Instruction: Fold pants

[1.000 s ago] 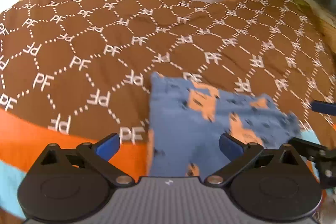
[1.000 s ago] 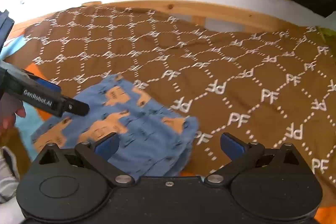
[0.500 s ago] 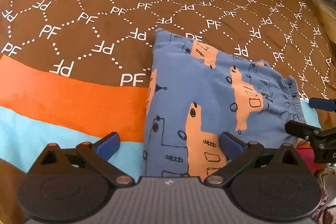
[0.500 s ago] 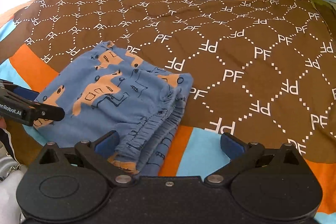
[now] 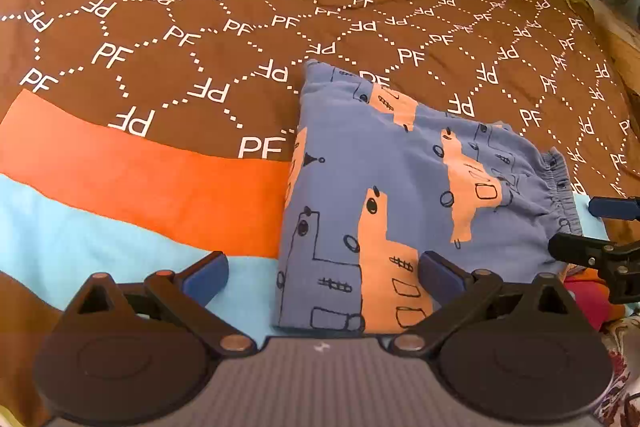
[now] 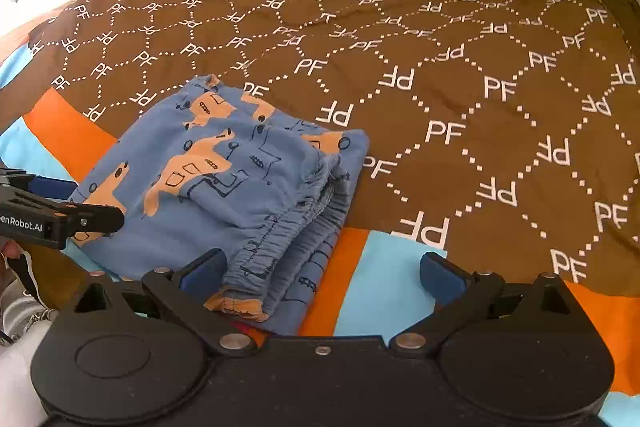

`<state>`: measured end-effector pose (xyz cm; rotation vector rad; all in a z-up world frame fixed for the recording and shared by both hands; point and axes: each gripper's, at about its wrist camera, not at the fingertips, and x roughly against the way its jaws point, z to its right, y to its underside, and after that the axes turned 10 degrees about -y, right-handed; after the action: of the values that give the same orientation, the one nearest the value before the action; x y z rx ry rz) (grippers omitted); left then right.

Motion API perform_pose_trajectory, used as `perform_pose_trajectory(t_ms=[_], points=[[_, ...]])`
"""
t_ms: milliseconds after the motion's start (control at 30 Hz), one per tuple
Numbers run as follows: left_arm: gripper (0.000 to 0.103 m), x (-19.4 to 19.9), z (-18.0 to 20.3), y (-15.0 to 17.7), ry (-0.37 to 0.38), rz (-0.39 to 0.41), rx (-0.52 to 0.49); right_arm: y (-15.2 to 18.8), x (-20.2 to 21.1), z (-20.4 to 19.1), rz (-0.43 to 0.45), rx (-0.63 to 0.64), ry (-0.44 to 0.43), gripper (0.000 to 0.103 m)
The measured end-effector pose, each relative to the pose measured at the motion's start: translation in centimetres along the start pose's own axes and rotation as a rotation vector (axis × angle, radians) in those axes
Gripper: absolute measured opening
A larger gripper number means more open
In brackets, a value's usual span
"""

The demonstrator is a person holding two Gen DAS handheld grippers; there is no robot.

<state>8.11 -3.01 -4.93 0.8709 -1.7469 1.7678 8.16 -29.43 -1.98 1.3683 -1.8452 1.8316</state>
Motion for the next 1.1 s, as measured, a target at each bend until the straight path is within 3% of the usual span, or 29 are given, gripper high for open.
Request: perform_pose_trajectory(t_ms=[300,500,667,767,867,1000,1100], points=[[0.103,0.2,-0.1,0.3,-0.005,0.007,0.027,-0.8,0.9,0.3,-0.008,-0.018,-0.034,0.102],[0.103,0.3,-0.1,0.4,-0.009,-0.022,0.038,-1.4,1.8,0.6,0.083,-0.029,0.004,0.102],[0.103,0.5,0.2,0.4,-0.025,-0.036,0.015,-0.5,0.3,1.5,0.046,-0.009,0.072,0.102],[0.103,0.6,0.2,0.4,-0.032,-0.046,0.013,-0.5,0.5,2.3,0.054,-0.068,0.059,0.102],[0.103,0.8,0.1,0.4,-0.028,-0.048,0.009,-0.6,1.3,2.3,0.105,-0.065,0.075,0.102],[0.103,1.0,0.1,0.6,-0.026,-0.039,-0.001,-0.9,1.9,2.6,0.177,-0.095,0.023,0.102],[0.103,1.0,0.2,0.7,-0.026,-0.038,-0.004,-0.9,0.9,2.2,0.179,-0.060,0.043,0.102]])
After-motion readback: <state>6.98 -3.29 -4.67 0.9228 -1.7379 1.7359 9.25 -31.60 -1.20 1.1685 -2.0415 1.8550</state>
